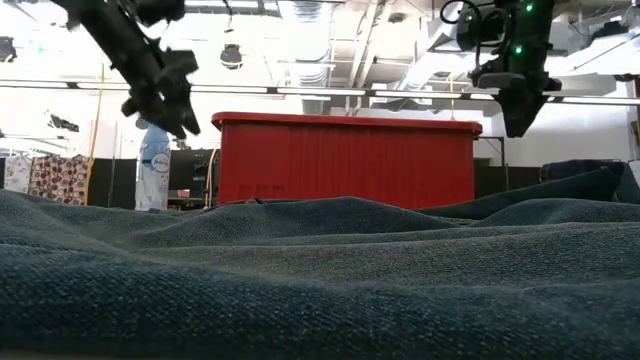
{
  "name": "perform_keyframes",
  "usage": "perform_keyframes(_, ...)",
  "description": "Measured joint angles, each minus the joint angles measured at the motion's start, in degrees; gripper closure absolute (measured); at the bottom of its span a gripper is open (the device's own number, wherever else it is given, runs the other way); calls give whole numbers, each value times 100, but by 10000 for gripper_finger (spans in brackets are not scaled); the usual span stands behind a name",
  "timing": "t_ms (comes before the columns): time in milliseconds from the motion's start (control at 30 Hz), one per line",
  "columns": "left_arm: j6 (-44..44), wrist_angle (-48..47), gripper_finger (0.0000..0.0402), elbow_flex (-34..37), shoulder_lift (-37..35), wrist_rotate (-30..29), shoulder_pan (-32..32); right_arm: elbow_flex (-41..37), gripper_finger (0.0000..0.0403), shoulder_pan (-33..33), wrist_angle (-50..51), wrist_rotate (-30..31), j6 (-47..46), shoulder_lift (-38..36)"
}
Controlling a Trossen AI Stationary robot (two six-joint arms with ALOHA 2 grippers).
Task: Fold Laundry from Bin
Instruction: Fold the black pants from the red bin
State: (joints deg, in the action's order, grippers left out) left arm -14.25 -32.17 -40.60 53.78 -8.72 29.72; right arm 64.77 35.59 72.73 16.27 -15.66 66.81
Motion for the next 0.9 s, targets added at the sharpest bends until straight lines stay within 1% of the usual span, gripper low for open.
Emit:
perform_keyframes(100, 456, -13, 182, 0, 488, 674, 559, 0, 248, 0, 14, 2, 74, -3)
perform_keyframes(200, 928, -15, 182, -1, 905, 1196, 929, 0, 248, 2, 15, 2, 102, -3)
perform_keyframes(300, 1287, -56, 182, -2, 1302, 1371, 1132, 0, 248, 2, 11, 2, 120, -3)
perform_keyframes(467, 1681, -332, 182, -2, 1890, 1395, 1293, 0, 248, 2, 13, 2, 120, -3)
perform_keyframes(533, 1826, -481, 182, -2, 2049, 1239, 1290, 0, 248, 2, 11, 2, 120, -3)
perform_keyframes(633, 1963, -738, 182, -2, 2113, 851, 1288, 0, 248, 2, 11, -6, 120, -3)
perform_keyframes(800, 2109, -1141, 182, -2, 2070, 574, 1287, 0, 248, 2, 7, -125, 118, -5)
perform_keyframes(900, 2365, -1320, 182, -2, 2082, 436, 1384, 0, 248, 2, 0, -140, 118, -5)
